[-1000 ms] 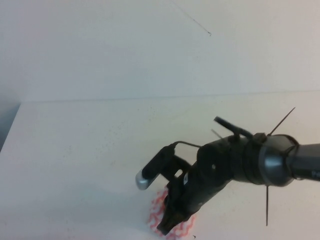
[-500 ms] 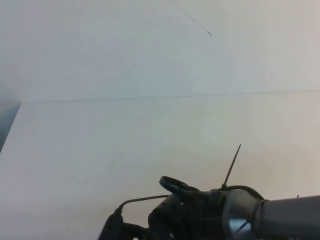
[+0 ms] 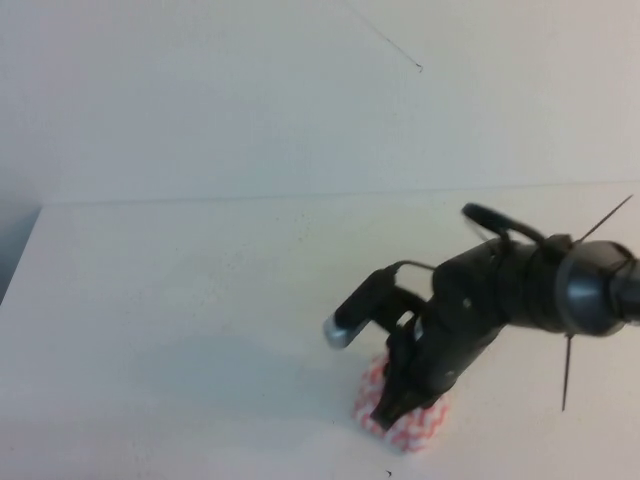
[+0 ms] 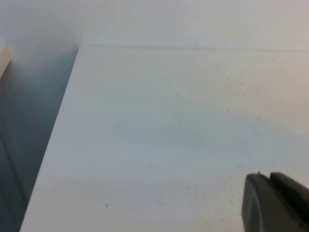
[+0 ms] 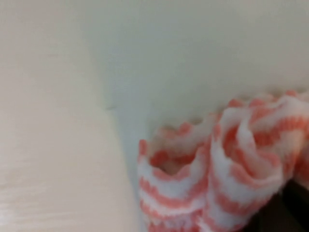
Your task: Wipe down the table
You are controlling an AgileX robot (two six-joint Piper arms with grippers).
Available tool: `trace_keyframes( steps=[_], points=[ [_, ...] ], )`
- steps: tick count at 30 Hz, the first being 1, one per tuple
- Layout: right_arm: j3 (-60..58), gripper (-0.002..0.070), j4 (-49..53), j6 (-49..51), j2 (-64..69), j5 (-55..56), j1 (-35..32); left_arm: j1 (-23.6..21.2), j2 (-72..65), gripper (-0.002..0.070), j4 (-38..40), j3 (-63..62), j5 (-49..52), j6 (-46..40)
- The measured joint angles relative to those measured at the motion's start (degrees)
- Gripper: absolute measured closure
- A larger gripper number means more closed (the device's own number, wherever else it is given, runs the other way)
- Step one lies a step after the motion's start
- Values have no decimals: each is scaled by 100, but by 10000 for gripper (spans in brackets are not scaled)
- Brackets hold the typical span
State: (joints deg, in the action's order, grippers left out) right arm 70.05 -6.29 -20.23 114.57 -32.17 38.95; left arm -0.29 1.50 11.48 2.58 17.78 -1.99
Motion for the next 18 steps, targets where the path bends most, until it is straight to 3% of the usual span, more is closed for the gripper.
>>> trace_keyframes(
  steps=[7, 12, 18],
  points=[
    [-10, 654, -1123, 108, 35, 324, -1260, 0, 0, 674, 0, 0, 0, 0],
    [-29, 654, -1486, 30, -63, 592, -1342, 0, 0, 674, 0, 0, 0, 0],
    [-29, 654, -2485, -777, -257, 678, -1342, 0, 0, 674, 0, 0, 0, 0]
  ],
)
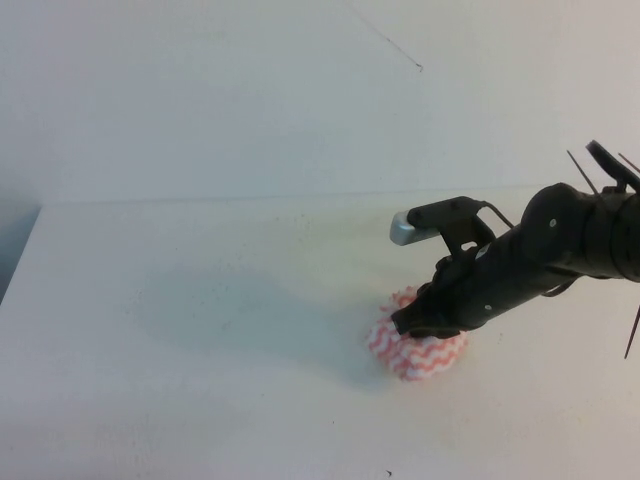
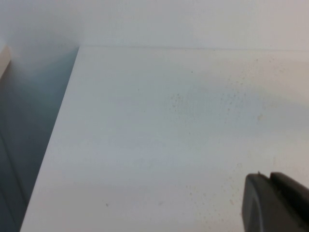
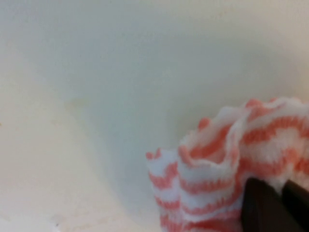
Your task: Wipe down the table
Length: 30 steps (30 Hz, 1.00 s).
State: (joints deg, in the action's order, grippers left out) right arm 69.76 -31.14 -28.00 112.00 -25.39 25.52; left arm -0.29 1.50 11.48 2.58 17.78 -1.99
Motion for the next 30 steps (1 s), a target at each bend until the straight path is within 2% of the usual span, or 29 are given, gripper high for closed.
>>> trace_keyframes(
  steps=[6, 8, 14, 19, 22, 24, 26, 30],
  points=[
    [0, 632, -70, -70, 0, -396, 0, 0, 0, 674, 0, 0, 0, 0],
    [0, 588, -70, -70, 11, -446, 0, 0, 0, 674, 0, 0, 0, 0],
    [0, 374, -70, -16, 11, -590, 0, 0, 0, 675, 0, 0, 0, 0],
    [14, 334, 21, -12, -351, -670, 0, 0, 0, 675, 0, 0, 0, 0],
    [128, 346, 148, -12, -788, -688, 0, 0, 0, 675, 0, 0, 0, 0],
    [218, 385, 354, -7, -1115, -702, 0, 0, 0, 675, 0, 0, 0, 0],
    [303, 440, 576, -7, -1485, -705, 0, 0, 0, 675, 0, 0, 0, 0],
    [425, 605, 1053, -7, -2391, -729, 0, 0, 0, 675, 0, 0, 0, 0]
  ],
)
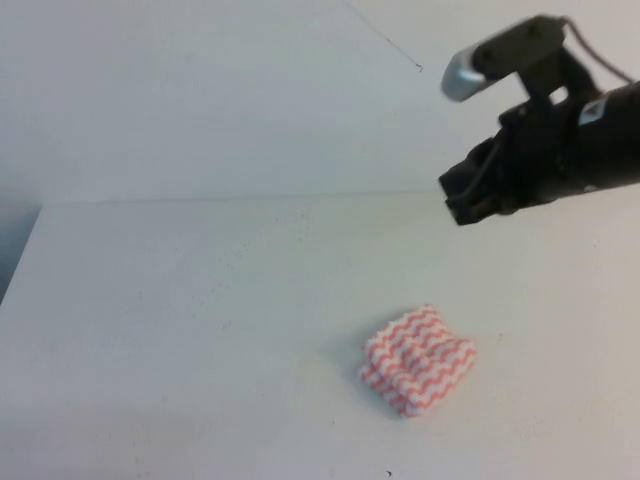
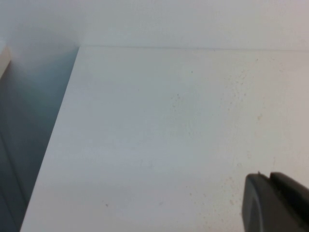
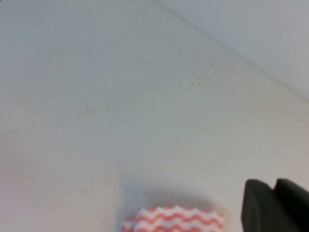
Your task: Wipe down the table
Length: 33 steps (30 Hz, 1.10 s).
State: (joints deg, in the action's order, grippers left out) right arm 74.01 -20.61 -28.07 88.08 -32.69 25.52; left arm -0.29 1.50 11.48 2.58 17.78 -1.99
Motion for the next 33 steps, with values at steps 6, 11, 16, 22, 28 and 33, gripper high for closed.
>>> trace_keyframes(
  steps=[6, 11, 16, 22, 28, 33],
  points=[
    [0, 667, 1717, 1195, -1128, -78, 0, 0, 0, 675, 0, 0, 0, 0],
    [-593, 671, 3967, 3006, -2133, 167, 0, 0, 0, 674, 0, 0, 0, 0],
    [-1971, 671, 5710, 5177, -3568, 511, 0, 0, 0, 675, 0, 0, 0, 0],
    [-3756, 671, 6609, 6620, -5140, 489, 0, 0, 0, 675, 0, 0, 0, 0],
    [-5034, 671, 6051, 7054, -6591, 440, 0, 0, 0, 675, 0, 0, 0, 0],
    [-5618, 672, 5742, 7063, -7546, 440, 0, 0, 0, 675, 0, 0, 0, 0]
  ],
)
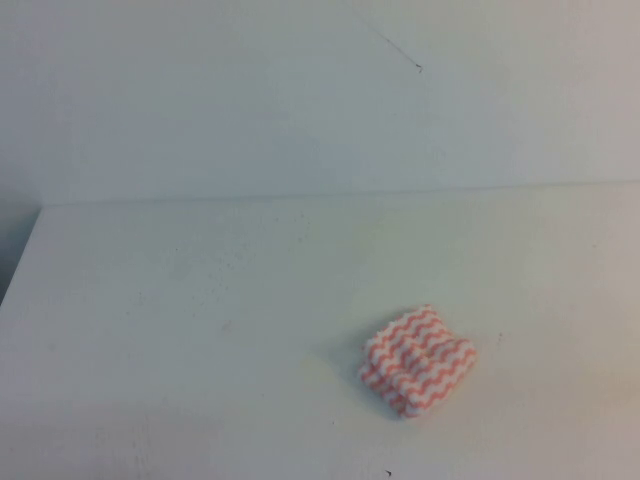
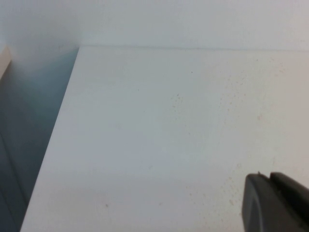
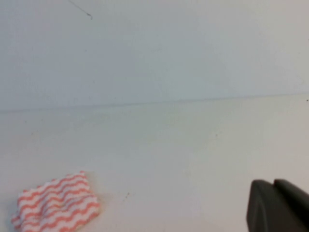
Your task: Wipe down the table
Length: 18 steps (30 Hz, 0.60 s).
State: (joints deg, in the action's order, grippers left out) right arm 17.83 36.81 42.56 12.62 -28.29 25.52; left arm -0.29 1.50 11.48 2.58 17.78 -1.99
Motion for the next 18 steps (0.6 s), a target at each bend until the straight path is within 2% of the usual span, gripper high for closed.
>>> trace_keyframes(
  steps=[18],
  points=[
    [-330, 676, -226, 22, -354, -200, 0, 0, 0, 675, 0, 0, 0, 0]
  ],
)
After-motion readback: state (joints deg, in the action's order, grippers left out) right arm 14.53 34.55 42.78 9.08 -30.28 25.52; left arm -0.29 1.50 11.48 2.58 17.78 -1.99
